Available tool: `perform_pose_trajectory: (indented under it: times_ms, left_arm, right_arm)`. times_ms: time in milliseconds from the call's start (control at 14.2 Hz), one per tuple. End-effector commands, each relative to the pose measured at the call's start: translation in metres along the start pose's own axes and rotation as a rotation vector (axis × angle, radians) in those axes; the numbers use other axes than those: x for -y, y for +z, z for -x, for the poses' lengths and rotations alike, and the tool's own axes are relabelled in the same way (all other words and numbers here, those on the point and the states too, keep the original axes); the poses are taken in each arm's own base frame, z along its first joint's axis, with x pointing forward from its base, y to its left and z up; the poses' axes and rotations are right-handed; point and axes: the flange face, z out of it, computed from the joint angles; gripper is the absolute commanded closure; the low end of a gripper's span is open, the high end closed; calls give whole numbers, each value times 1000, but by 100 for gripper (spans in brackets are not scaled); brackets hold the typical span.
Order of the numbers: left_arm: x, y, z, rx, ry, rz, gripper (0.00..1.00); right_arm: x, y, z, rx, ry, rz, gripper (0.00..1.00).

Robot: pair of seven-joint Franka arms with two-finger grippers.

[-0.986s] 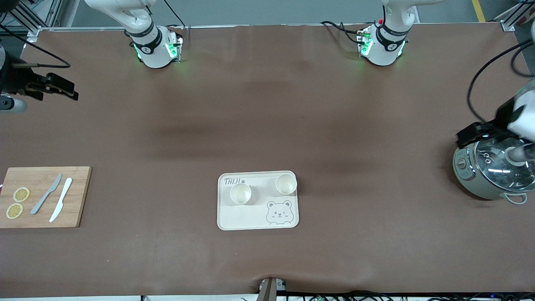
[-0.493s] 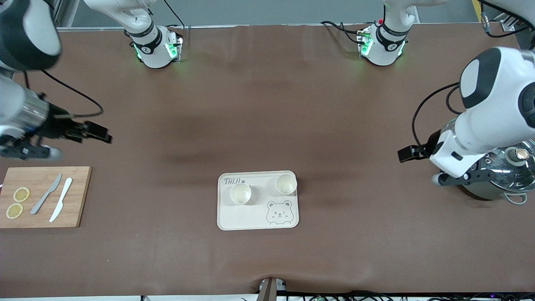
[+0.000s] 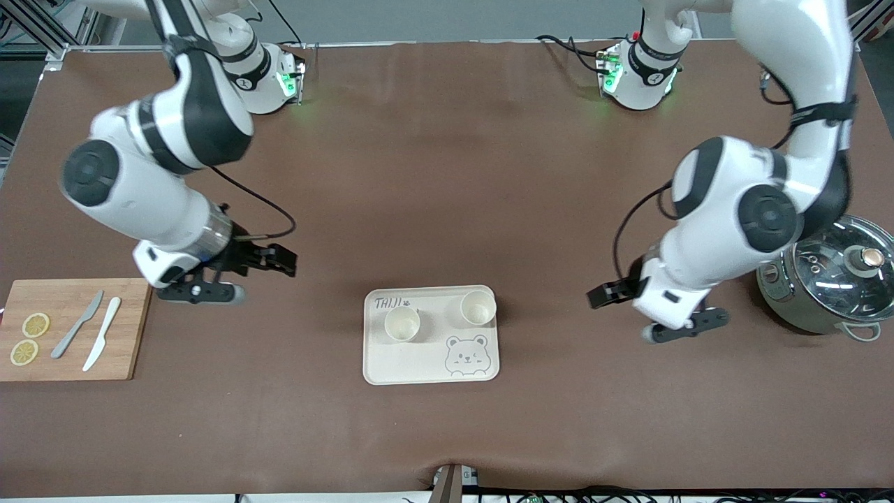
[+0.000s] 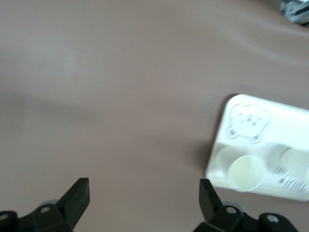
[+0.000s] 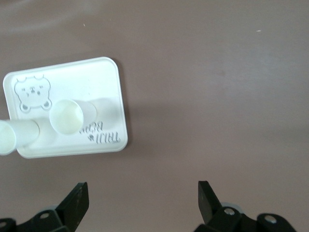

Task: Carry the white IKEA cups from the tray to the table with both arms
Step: 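Lower the left gripper and the right gripper onto the two cups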

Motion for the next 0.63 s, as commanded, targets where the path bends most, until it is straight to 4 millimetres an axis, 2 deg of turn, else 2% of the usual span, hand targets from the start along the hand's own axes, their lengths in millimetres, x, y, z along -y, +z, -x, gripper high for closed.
perform_pose_trajectory:
  times_ms: [0, 211, 563]
  left_arm:
    - [-33, 30, 3, -23, -74, 38, 0]
    - [-74, 73, 15, -36, -121, 49, 0]
    - [-117, 132, 54, -138, -69, -43, 0]
  right_arm:
    - [27, 36, -13, -24, 44, 29, 0]
    - [70, 77, -8, -57, 85, 21, 0]
    - [95, 137, -3, -86, 92, 25, 0]
